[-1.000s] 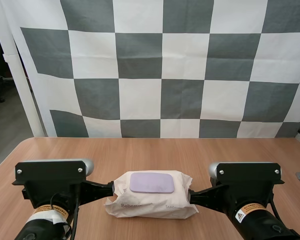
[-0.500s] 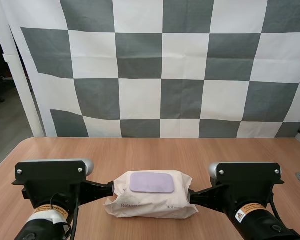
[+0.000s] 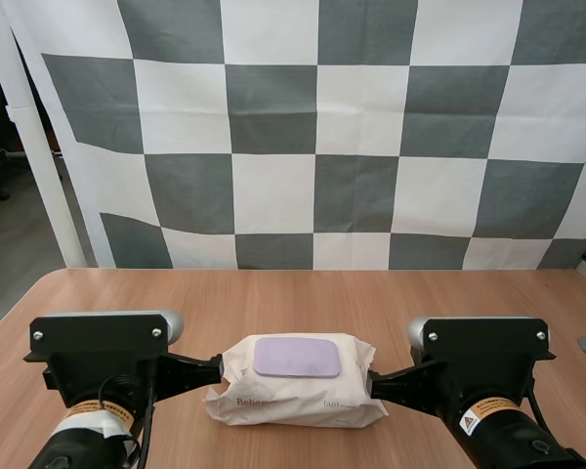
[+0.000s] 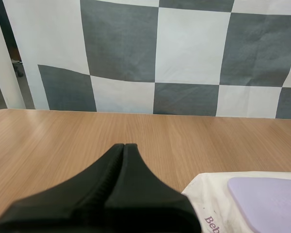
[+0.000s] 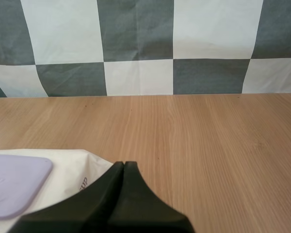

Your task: Open the wet wipes lid

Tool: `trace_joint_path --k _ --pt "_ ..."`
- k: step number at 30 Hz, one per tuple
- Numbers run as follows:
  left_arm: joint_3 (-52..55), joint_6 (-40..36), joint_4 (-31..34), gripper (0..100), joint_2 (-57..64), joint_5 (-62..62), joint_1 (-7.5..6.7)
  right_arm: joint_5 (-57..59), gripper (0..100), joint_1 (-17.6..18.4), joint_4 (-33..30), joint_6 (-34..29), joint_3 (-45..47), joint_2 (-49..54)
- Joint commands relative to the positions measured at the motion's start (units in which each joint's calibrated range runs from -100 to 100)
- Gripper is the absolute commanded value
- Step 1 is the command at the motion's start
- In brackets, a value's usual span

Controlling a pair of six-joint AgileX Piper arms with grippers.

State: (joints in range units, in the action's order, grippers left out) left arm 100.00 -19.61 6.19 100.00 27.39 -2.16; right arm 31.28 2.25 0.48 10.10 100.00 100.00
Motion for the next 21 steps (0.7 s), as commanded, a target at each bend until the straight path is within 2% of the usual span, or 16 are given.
trace_joint_path --k 1,4,7,11,18,21 --pt "0.00 0.01 -0.10 0 0.00 -0.07 0.00 -0.67 0 0.01 0.39 -0.02 0.00 0.00" --pt "-0.11 0.01 0.02 0 0.00 0.32 0.00 -4.62 0 0.01 0.39 -0.02 0.00 0.00" --pt "-4.68 0.01 0.02 0 0.00 3.84 0.00 -3.83 0 0.01 0.39 -0.02 -0.19 0.00" --pt "-11.50 0.01 0.19 0 0.00 8.83 0.00 -3.46 0 0.01 -0.99 -0.02 -4.04 0.00" --pt "-18.30 1.23 0.39 0 0.00 9.12 0.00 -3.74 0 0.01 -1.23 -0.02 -11.75 0.00" --pt "-18.85 1.23 0.12 0 0.00 6.54 0.00 -10.87 0 0.01 -0.99 -0.02 -12.74 0.00"
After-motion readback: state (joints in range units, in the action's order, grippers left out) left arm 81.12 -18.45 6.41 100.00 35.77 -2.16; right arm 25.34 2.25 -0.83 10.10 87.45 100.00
